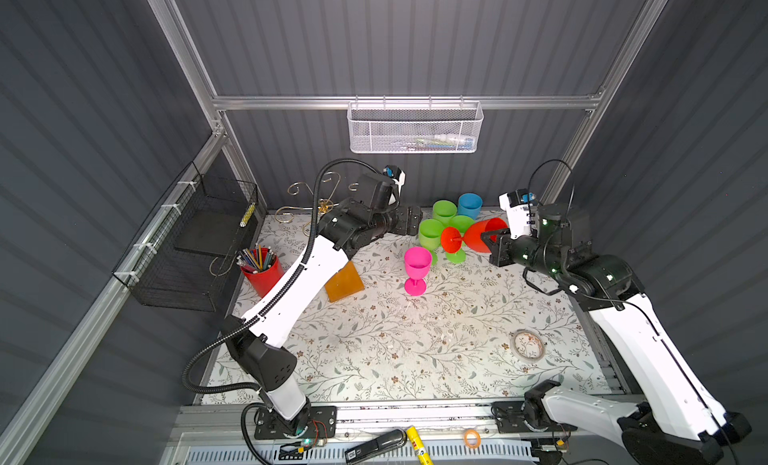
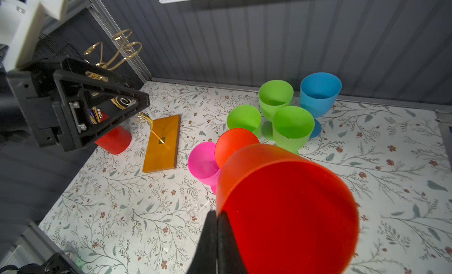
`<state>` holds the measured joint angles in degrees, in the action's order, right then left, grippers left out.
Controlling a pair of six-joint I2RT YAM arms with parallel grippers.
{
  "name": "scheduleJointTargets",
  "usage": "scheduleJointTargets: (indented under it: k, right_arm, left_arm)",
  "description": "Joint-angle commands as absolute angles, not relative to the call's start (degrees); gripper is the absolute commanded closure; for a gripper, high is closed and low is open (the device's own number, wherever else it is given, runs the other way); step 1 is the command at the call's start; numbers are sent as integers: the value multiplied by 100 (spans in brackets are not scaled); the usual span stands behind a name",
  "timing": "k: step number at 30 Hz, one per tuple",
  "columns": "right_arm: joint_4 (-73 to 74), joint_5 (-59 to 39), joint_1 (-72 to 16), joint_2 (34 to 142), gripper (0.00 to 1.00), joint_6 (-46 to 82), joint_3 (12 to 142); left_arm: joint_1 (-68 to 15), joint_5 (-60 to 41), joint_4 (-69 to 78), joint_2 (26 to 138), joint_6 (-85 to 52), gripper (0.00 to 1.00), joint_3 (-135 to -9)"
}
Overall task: Take the wine glass off the wine glass rack
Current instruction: 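Open the left gripper and lower the red glass with the right gripper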
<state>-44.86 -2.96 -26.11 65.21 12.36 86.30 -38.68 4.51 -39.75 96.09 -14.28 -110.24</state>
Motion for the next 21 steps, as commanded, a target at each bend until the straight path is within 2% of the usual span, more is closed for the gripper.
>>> scheduleJointTargets:
  k: [1, 13, 21]
  right_arm:
    - [-4988, 347, -2728, 6688, 100, 1042, 8728]
    - [-5091, 789, -3009, 7487, 100, 1010, 8589]
    - [-4984, 953, -3270, 8291, 100, 1020, 8722]
  left_arm:
    - [-3894, 694, -4207, 9344, -1163, 0, -11038]
    - [-3894, 305, -3870, 8755, -687, 0, -10953]
    - [-3894, 814, -3943, 8500, -490, 0, -10886]
